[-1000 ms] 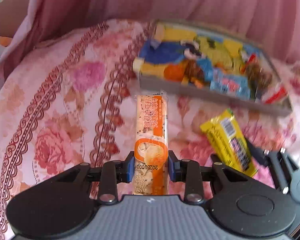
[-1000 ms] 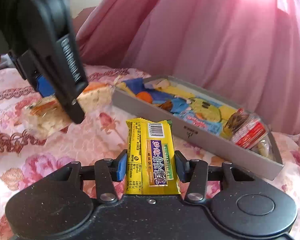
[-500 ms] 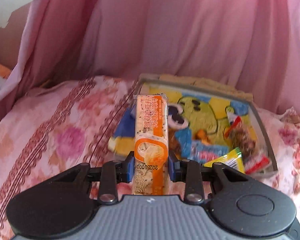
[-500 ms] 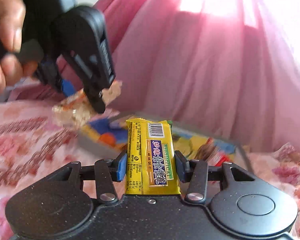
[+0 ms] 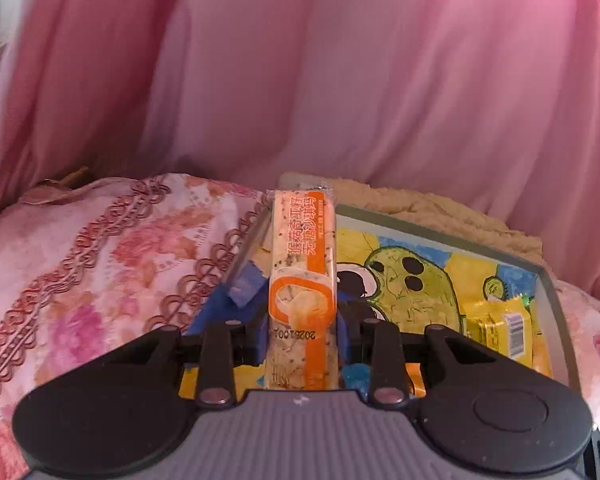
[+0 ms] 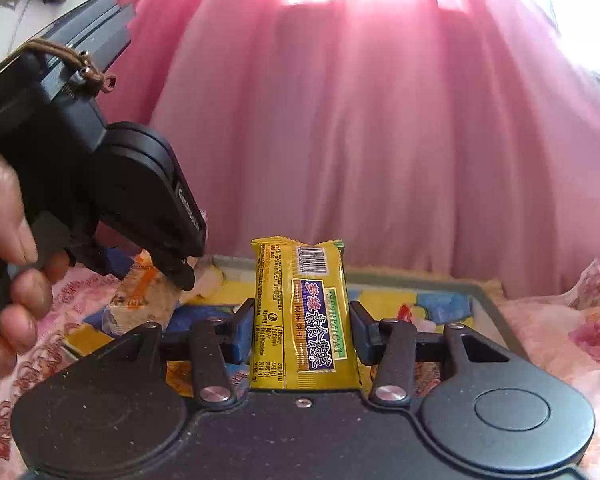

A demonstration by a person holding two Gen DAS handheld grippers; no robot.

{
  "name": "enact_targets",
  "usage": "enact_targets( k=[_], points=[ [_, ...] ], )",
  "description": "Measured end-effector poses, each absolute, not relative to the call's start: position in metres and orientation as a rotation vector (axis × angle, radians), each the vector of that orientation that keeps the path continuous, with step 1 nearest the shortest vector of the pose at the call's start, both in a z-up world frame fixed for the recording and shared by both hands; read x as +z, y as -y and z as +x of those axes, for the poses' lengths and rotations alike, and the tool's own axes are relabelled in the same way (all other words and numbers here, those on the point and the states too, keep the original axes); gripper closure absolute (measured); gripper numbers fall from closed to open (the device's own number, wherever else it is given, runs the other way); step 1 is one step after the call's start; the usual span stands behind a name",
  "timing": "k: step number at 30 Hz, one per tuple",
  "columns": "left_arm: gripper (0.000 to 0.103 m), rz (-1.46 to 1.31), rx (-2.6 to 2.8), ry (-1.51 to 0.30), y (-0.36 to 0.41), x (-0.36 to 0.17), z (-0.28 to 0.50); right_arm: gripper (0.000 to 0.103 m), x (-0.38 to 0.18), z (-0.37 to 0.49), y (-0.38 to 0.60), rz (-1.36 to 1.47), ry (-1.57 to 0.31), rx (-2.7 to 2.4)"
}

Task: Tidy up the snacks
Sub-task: 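Carry the candy bar and biscuit bar over the grey tray with both grippers, then open both grippers to drop the candy bar and biscuit bar into the tray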

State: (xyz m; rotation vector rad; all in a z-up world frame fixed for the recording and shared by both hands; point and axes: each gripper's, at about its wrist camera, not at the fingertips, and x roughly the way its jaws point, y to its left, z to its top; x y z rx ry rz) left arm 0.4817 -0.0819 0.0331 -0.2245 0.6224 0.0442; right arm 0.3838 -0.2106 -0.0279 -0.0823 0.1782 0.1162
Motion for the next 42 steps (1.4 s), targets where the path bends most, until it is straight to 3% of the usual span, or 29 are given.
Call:
enact_targets(
  k=[18, 20, 26, 37, 42],
  points=[
    [0.065, -0.197, 0.000, -0.641, 0.087, 0.002, 0.504, 0.053, -0.048, 0.421, 0.210, -0.067, -0.316, 0.102],
    [0.050, -0.183, 0.005, -0.650, 0.088, 0.001, 0.503, 0.050, -0.047, 0.418, 0.207, -0.065, -0.319, 0.107],
    [0.028, -0.236, 0.024, -0.641, 0.081, 0.005, 0.491, 0.040, -0.043, 0.410, 0.206, -0.088, -0.320, 0.097],
    [0.003, -0.269, 0.071, -0.551, 0.065, 0.039, 0.448, 0.004, 0.001, 0.367, 0.223, -0.059, -0.236, 0.054],
    [0.001, -0.247, 0.079, -0.525, 0.064, 0.057, 0.421, 0.001, 0.026, 0.337, 0.235, -0.045, -0.167, -0.002]
  ],
)
